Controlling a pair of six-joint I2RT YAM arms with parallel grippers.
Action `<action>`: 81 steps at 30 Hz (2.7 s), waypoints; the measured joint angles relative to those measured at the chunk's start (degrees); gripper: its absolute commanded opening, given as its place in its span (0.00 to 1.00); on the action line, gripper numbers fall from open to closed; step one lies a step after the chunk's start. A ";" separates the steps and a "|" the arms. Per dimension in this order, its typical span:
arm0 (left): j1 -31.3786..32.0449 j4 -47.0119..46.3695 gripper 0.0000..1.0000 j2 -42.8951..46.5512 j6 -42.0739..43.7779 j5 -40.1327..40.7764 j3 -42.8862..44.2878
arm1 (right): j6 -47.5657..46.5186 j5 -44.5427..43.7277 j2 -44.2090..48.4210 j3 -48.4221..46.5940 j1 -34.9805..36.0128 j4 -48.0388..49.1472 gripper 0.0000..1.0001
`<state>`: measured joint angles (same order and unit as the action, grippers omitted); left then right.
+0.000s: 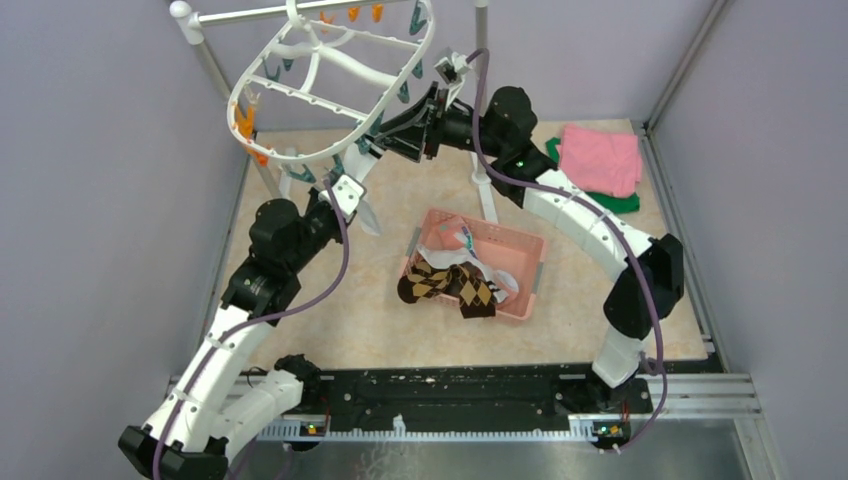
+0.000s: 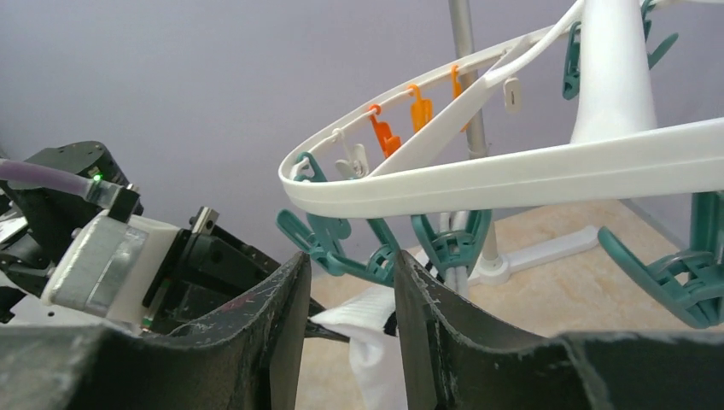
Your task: Remove the socks clipped to the hanger
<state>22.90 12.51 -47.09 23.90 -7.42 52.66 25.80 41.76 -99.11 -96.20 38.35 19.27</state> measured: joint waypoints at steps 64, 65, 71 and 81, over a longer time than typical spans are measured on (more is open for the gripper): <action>0.00 4.72 0.00 2.49 -0.50 -2.01 0.50 | 6.43 5.20 -10.19 -3.69 -0.22 26.36 0.46; 0.00 4.72 0.00 2.49 -0.50 -2.01 0.50 | 6.67 5.49 -10.29 -3.63 -0.22 26.36 0.47; 0.00 4.72 0.00 2.49 -0.57 -2.19 0.50 | 6.78 5.99 -10.36 -2.78 -0.22 27.89 0.48; 0.00 4.72 0.00 2.49 -0.83 -2.78 0.50 | 6.91 5.70 -10.56 -3.23 -0.17 26.53 0.47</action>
<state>22.90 17.23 -44.60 23.07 -10.20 53.17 32.71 47.46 -109.67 -99.44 38.17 45.80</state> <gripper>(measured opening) 0.014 0.491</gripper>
